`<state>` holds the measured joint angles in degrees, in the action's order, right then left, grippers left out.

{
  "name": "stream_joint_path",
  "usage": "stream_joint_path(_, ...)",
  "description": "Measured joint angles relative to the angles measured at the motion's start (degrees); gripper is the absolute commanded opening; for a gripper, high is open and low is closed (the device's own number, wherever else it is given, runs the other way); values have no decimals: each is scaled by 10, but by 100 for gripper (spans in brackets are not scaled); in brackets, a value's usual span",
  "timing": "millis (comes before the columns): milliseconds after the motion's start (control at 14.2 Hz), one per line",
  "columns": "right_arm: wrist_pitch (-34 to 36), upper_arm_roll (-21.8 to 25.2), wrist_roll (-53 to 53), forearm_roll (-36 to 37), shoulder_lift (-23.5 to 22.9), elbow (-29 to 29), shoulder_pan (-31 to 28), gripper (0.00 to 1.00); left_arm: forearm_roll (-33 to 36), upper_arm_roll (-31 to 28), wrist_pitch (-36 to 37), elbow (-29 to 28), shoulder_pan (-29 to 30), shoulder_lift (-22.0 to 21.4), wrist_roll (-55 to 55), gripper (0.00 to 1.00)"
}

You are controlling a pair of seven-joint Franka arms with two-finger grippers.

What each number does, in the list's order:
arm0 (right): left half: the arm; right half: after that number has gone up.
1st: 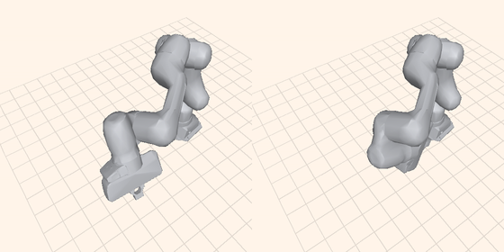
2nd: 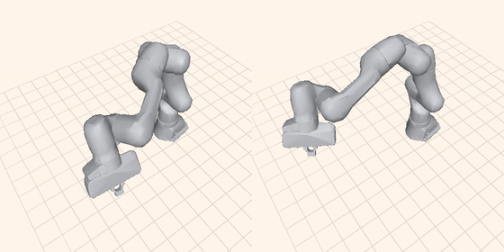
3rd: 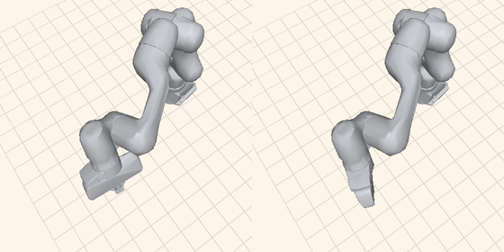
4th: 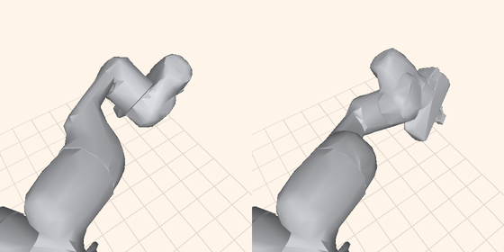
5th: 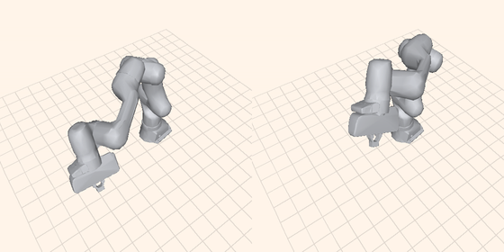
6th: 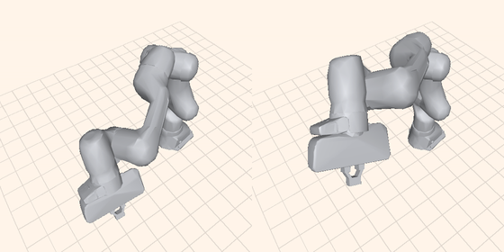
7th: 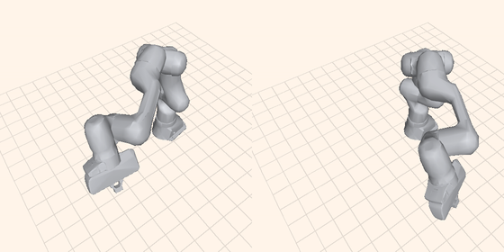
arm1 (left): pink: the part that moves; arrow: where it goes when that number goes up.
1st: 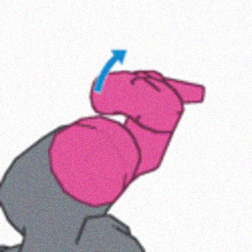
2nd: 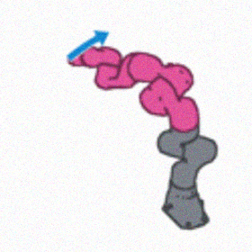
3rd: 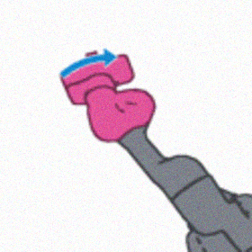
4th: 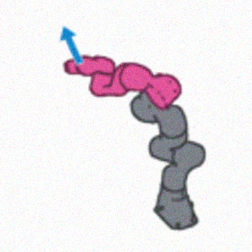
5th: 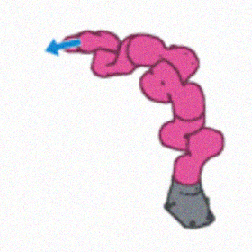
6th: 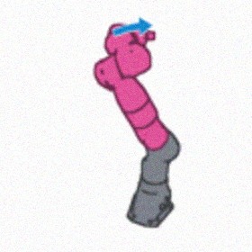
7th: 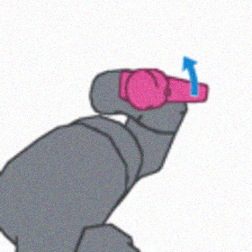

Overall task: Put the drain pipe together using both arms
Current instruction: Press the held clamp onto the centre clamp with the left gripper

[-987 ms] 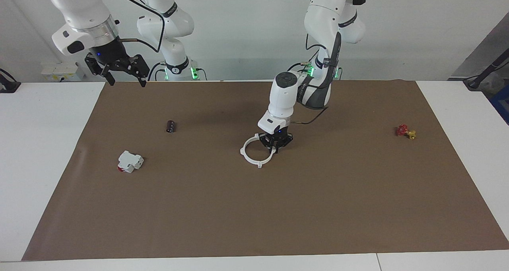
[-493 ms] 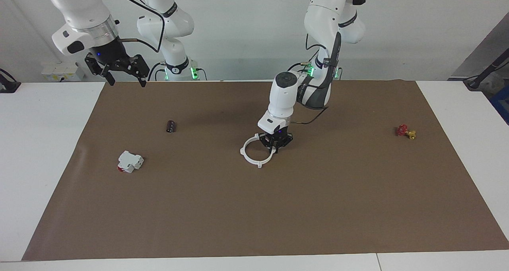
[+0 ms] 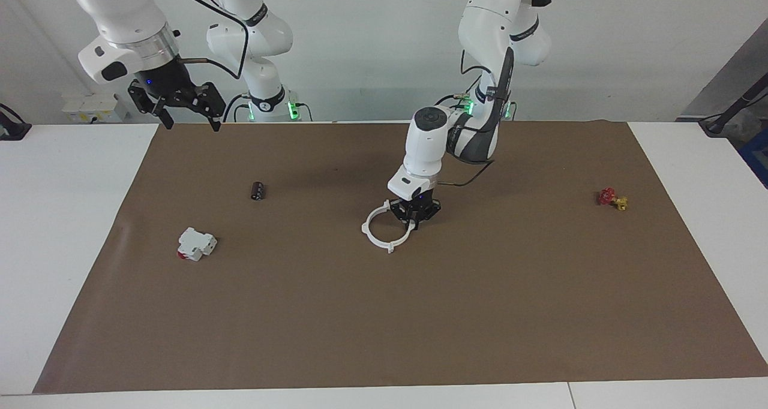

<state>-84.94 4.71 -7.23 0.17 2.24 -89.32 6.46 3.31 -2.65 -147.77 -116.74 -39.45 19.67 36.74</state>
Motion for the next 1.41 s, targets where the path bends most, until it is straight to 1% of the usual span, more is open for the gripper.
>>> stream_joint_path(1409,0,0,0,0,0,0,0,100,0,-1,-13,-7,0,-2,0,0)
